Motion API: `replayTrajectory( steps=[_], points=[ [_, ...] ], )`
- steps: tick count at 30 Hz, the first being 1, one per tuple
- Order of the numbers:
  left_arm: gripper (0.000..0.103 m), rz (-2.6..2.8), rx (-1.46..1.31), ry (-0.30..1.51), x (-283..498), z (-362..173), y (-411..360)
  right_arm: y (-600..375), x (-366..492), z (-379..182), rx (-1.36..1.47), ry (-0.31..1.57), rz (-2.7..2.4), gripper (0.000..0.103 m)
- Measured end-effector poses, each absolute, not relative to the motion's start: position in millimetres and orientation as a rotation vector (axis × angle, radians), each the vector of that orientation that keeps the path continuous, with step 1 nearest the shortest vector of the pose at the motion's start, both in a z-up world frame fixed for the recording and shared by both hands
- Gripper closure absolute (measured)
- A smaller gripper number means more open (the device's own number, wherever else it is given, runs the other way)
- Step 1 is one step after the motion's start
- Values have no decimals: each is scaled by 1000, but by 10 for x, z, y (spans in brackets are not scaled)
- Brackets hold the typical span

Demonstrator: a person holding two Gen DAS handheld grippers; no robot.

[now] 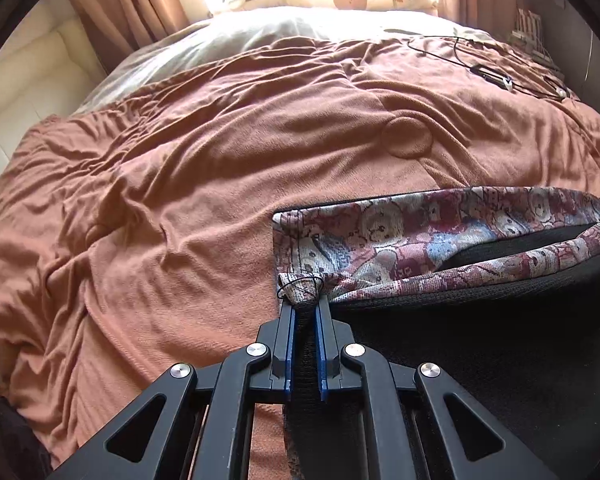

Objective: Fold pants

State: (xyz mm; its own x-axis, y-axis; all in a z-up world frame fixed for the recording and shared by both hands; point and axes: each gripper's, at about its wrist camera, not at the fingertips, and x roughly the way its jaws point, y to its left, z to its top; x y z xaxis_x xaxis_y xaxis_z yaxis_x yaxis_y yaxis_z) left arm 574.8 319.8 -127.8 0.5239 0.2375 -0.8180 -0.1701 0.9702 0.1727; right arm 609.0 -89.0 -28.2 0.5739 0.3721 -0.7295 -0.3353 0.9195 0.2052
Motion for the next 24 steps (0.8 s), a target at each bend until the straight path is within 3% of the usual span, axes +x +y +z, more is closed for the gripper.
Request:
replayTrajectory(
  steps=[3,6,14,21,24],
  points=[
    [93,258,83,981,5801,-1218,3183,-867,6056,-275,29,865,406,67],
    [93,268,88,989,5853,-1221,3193,-798,6048,-290,-14,895,387,57],
    [93,268,97,986,5865,-1212,3200,-839,6036,-199,8,869,375,52],
    [93,268,97,988,5859,-1206,3214,-878,5987,-170,13,848,345,36],
    [93,268,104,993,5877,-1216,3208,-888,6044,-170,32,847,342,36]
  ],
)
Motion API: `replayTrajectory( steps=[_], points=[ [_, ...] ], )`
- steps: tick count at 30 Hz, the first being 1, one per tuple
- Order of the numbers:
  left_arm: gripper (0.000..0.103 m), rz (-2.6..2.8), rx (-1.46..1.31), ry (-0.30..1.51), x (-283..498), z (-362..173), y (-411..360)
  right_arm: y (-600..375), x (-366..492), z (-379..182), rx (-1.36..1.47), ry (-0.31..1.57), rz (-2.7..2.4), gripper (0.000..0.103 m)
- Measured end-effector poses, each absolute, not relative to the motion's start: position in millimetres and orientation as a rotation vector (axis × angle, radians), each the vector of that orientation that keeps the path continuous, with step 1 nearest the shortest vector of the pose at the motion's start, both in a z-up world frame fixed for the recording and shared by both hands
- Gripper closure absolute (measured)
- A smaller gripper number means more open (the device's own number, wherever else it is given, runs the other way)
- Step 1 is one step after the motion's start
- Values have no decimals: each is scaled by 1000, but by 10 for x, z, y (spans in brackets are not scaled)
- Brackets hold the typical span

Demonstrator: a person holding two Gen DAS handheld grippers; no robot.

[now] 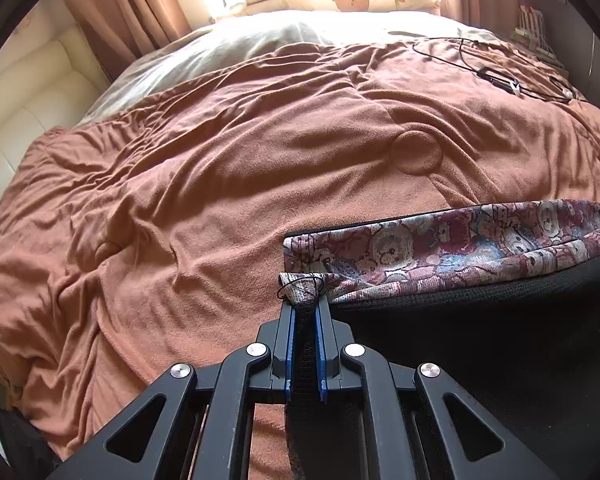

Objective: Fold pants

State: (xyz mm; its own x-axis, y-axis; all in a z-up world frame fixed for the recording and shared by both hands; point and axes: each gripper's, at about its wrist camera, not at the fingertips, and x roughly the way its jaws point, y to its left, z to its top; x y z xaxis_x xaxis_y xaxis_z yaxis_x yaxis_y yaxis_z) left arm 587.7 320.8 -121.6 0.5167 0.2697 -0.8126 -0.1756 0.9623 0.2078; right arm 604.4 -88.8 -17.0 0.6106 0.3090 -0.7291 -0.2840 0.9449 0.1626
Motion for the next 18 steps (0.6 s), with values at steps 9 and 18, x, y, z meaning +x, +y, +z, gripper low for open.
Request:
replayTrajectory(
  steps=[9,18],
  points=[
    [94,287,113,989,5973,-1187,3225,-737,6204,-183,-61,836,373,92],
    [94,318,100,991,6190,-1228,3276,-838,6280,-169,18,785,384,98]
  ],
)
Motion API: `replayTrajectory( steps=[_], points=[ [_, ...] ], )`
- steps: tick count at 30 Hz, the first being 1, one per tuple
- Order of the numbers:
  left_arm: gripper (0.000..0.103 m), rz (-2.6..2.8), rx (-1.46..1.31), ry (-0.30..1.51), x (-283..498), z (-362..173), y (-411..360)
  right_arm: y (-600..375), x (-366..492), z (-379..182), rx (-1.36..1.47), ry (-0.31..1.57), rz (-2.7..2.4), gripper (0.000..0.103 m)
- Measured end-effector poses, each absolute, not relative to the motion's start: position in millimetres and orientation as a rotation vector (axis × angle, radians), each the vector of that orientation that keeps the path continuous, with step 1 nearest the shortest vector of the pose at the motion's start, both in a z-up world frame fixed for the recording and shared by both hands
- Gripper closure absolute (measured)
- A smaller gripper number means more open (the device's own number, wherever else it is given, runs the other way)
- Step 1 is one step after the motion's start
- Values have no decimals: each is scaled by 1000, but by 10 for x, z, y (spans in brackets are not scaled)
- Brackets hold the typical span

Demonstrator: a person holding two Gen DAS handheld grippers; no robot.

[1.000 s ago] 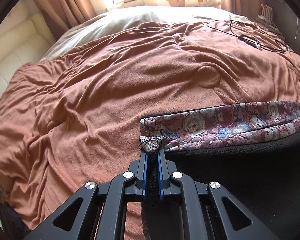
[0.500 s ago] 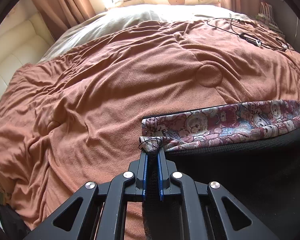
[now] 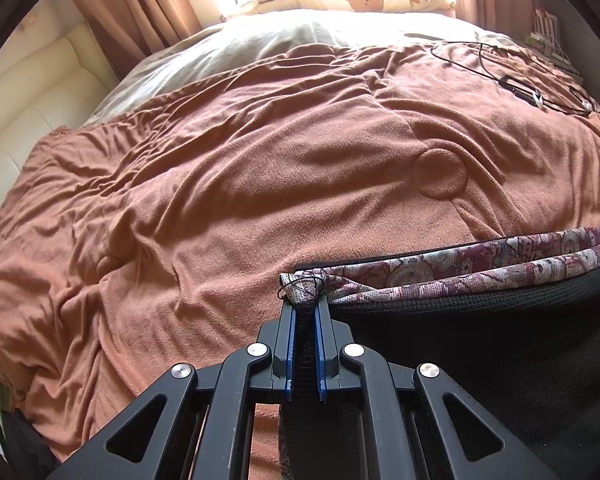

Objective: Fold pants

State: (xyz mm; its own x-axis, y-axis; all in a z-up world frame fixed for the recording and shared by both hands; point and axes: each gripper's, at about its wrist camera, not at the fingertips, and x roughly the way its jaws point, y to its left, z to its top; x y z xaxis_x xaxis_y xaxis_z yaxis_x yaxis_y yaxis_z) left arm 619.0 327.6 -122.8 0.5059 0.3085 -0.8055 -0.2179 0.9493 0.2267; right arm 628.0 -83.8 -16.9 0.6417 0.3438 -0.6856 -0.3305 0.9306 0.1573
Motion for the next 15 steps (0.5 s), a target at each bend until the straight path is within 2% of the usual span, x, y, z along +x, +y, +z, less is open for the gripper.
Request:
replayTrajectory(
  steps=[15],
  points=[
    [94,384,83,1064,6629,-1630,3370,-733,6653,-410,40,808,359,98]
  ],
)
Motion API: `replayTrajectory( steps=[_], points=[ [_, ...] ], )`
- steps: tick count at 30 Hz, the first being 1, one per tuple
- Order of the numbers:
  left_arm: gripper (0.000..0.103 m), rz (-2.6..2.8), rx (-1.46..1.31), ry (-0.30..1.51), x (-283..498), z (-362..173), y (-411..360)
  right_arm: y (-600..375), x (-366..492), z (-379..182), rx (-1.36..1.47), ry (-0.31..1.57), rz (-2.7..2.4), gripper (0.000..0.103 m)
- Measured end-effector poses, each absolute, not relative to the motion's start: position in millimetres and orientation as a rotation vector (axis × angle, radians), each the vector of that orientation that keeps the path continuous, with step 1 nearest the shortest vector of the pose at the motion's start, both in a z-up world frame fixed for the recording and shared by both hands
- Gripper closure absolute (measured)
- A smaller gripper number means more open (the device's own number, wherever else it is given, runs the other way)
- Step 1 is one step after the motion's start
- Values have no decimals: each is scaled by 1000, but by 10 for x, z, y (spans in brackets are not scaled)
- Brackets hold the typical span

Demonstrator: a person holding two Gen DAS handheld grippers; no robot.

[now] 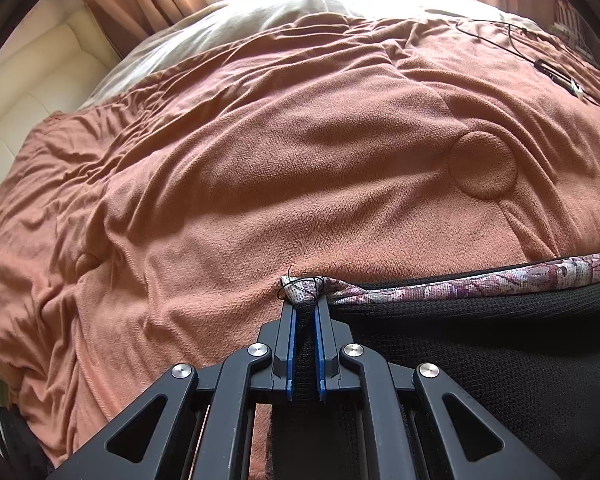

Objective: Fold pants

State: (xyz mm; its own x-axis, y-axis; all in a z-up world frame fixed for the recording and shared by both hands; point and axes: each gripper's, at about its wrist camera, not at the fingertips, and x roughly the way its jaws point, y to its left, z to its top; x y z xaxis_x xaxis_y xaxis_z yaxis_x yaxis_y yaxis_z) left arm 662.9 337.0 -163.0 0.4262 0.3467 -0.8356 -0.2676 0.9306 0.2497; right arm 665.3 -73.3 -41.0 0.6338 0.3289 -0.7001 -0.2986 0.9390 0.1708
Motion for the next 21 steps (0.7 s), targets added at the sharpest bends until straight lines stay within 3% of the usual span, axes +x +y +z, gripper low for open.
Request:
replayTrajectory(
  steps=[3,6,8,10,12,16,21],
  points=[
    [94,392,71,1077,6656,-1682,3380,-730,6716,-476,50,824,358,98],
    [89,402,79,1088,6644,-1654,3359,-752,6737,-458,76,828,348,90],
    [77,400,69,1097,6601,-1595,3368,-806,6713,-412,104,833,339,80],
    [67,392,44,1093,6513,-1512,3394,-877,6637,-335,125,807,327,42],
    [64,384,13,1076,6401,-1403,3415,-940,6500,-278,143,775,341,31],
    [63,367,-29,1059,6128,-1182,3396,-1057,6264,-328,174,794,360,31],
    [51,354,-19,1036,5796,-959,3312,-1189,6063,-268,212,801,333,31]
  ],
)
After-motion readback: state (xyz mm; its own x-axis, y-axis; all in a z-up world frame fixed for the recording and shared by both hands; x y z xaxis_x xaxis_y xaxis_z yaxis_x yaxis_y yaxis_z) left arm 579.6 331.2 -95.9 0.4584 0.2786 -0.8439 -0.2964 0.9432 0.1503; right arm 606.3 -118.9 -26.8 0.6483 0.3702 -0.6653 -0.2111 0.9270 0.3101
